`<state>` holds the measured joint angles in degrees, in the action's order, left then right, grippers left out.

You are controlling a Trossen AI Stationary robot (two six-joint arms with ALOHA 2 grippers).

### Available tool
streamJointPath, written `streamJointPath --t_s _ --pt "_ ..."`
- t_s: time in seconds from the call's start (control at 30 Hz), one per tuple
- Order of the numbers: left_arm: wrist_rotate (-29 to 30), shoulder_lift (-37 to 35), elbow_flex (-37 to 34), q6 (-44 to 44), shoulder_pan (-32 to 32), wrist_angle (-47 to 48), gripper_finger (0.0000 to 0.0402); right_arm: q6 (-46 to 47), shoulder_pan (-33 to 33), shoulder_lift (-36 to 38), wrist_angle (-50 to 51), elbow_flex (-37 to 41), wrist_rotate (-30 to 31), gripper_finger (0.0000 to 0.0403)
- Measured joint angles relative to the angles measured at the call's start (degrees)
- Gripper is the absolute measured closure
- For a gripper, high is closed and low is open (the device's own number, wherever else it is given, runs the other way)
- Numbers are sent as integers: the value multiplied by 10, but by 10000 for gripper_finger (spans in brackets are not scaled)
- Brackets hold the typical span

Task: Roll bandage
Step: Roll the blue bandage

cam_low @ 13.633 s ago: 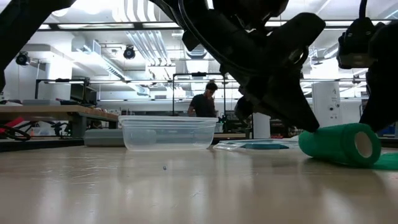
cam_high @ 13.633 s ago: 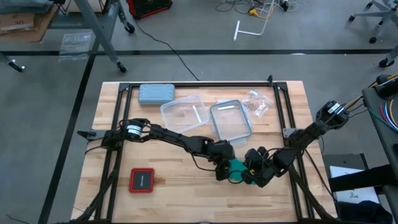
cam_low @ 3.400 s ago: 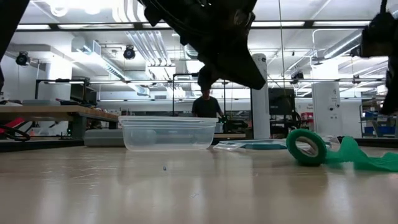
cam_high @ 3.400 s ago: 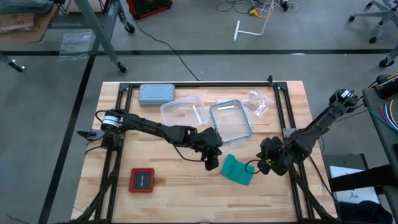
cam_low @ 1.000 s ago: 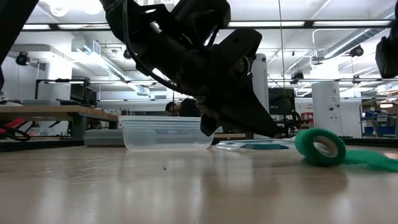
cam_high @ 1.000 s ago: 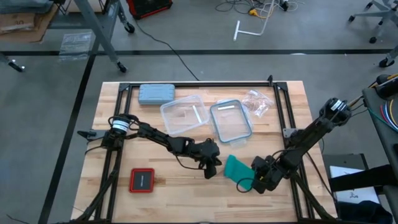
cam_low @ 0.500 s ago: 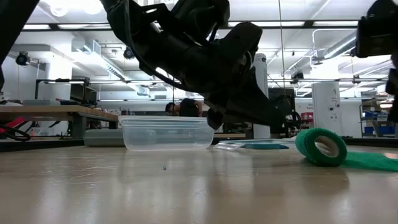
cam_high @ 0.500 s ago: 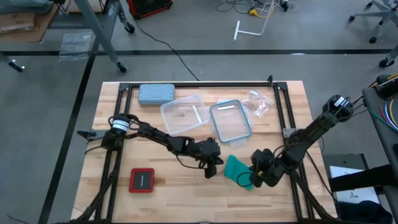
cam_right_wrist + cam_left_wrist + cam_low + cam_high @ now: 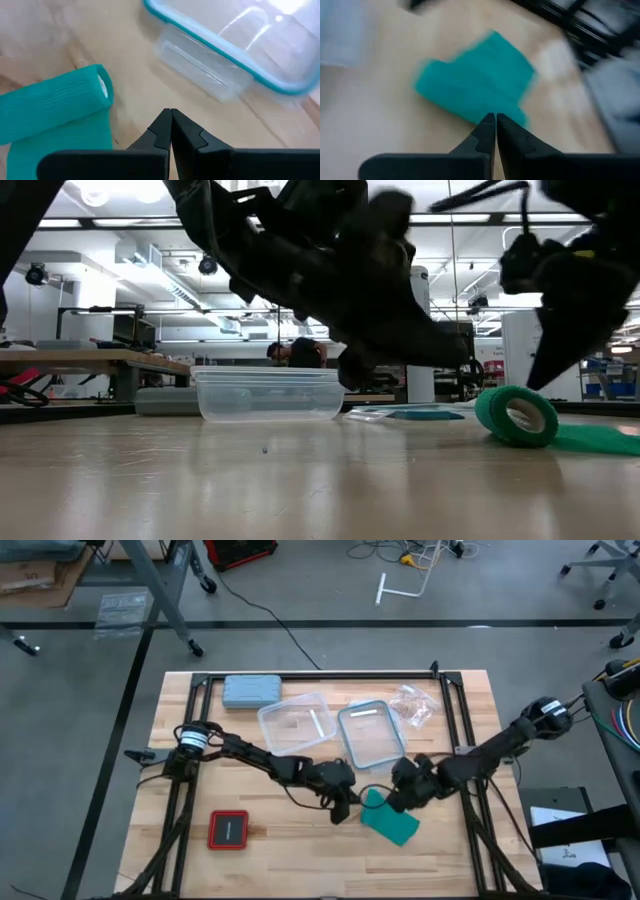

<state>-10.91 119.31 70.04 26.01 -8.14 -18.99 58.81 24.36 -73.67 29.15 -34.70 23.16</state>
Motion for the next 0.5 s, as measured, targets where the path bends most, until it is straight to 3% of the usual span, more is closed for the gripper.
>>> streamJointPath --t_s 0.1,0.17,0.37,0.5 --pt "-99 0 0 -3 -9 1 393 -82 -32 0 -40 0 -29 401" --pt "-123 0 0 -8 -24 6 393 -140 -52 -6 -68 1 -53 401" --pt "-106 0 0 -10 -40 11 393 -277 -89 -8 -103 3 -103 401" --pt "-105 0 0 21 -41 17 393 -342 -119 6 -110 3 -223 400"
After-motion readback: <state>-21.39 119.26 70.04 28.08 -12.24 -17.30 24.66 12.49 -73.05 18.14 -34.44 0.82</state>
